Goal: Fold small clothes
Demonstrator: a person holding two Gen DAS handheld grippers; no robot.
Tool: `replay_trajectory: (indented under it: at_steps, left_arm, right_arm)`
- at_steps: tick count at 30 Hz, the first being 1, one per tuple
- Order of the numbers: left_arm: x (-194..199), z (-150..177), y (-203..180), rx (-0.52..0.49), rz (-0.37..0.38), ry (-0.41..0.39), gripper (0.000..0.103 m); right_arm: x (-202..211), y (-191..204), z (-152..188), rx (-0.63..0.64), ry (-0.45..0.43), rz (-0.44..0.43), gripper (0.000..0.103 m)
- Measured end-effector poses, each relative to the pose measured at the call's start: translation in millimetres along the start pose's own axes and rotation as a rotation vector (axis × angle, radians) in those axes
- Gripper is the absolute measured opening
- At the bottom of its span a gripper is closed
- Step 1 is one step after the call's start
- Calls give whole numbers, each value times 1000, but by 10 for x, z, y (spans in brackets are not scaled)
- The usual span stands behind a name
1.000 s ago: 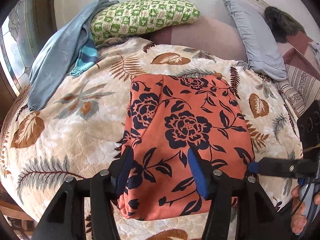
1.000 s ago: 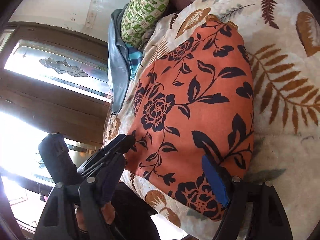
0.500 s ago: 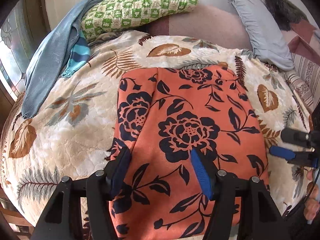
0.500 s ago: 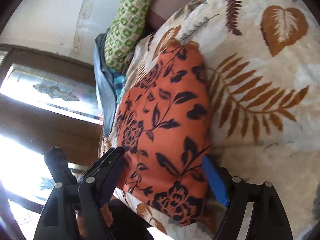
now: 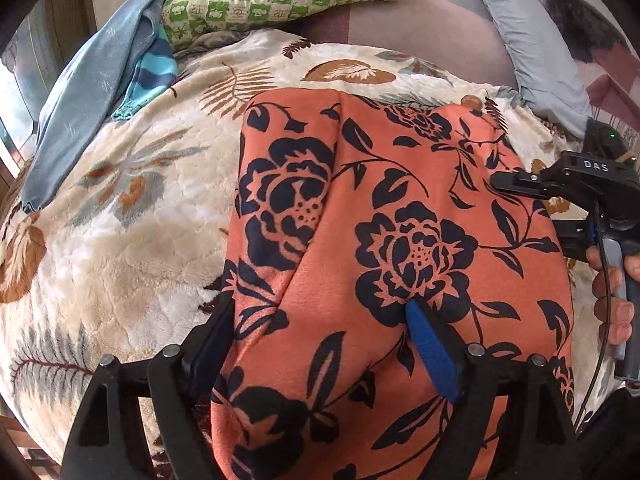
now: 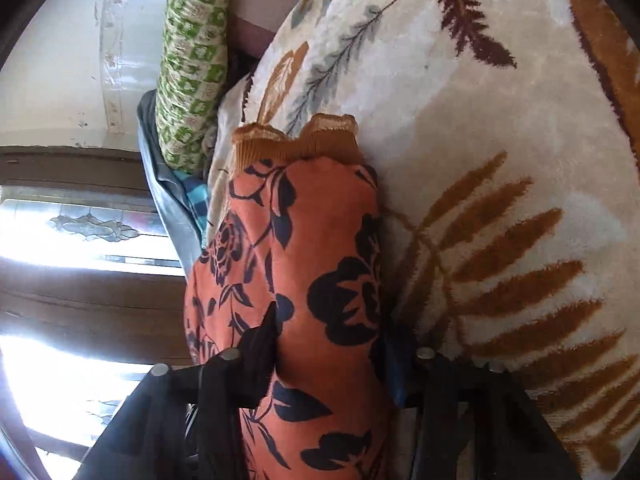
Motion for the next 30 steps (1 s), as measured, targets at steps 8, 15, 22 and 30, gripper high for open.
replay_trajectory:
  at_steps: [8,15,22,30]
  left_arm:
    - [-21,-5,-26,-6,7,-2,88]
    - [297,-80,-8,24,32,-78,86]
    - [77,53,37,-14,-16,-29,87]
    - [106,76,37,-11,4,-65,87]
  right_arm:
    - [127,-78,54,-11,-28,27,58]
    - [569,46,461,-33,-35,-60,72]
    - [253,-17,748,-62,40,-57,62]
    - [210,-4,764,28,44,135,45]
Point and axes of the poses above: each gripper's, at about its wrist camera, not at the fingertips, and x roughly against the way its jaws point, y to its left, z to its underside, the point moved 8 cm from there along -x, roughly the way its jaws point, and after that the axes turned 7 degrees about x, right-handed, at the moved point
